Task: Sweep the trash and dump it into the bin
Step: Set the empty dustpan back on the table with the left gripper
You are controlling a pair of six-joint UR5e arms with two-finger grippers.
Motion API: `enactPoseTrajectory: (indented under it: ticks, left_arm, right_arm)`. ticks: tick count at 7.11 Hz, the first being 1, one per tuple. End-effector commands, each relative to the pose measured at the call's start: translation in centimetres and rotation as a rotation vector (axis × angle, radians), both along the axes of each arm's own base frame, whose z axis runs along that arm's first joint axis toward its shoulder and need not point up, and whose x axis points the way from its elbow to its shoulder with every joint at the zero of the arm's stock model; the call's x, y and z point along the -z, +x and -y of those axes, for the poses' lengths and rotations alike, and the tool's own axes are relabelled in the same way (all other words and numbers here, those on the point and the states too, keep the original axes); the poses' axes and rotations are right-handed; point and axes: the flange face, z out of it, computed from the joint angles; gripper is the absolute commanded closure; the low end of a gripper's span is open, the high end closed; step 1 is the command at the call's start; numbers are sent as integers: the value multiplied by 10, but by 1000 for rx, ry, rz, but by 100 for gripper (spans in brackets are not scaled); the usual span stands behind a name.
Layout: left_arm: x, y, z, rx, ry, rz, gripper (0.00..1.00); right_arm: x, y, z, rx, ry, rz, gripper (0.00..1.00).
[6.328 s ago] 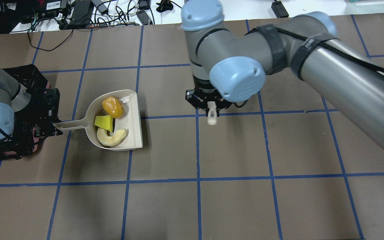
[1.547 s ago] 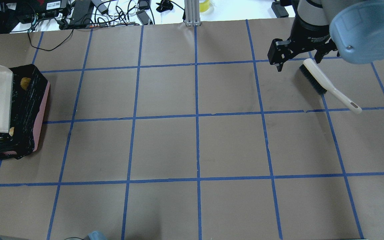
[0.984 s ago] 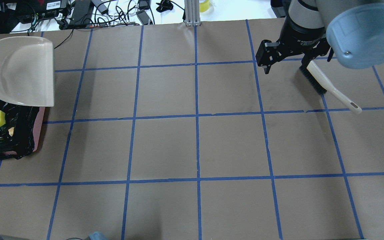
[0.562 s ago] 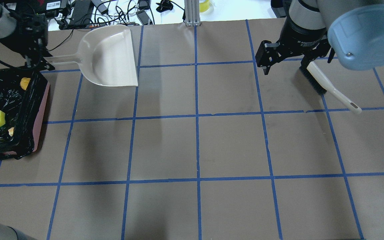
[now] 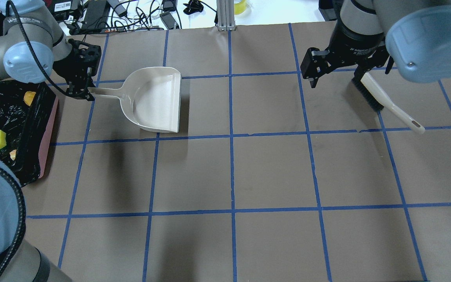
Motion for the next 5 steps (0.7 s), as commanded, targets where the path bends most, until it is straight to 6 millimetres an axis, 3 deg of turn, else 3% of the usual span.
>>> enactPoseTrajectory:
  ticks: [1, 3, 4, 5]
  left_arm:
    - [16, -4, 3, 17, 20, 2, 100]
    - [26, 0, 13, 18, -10, 12, 100]
    - [32, 0, 12, 12, -1, 10, 72]
    - [34, -1, 12, 3, 1, 1, 30]
  right_arm:
    - [-1, 1, 0, -1, -2, 2, 0]
    - [-1, 1, 0, -3, -2, 3, 0]
    - [-1, 1, 0, -3, 0, 3, 0]
    - [-1, 1, 0, -3, -2, 3, 0]
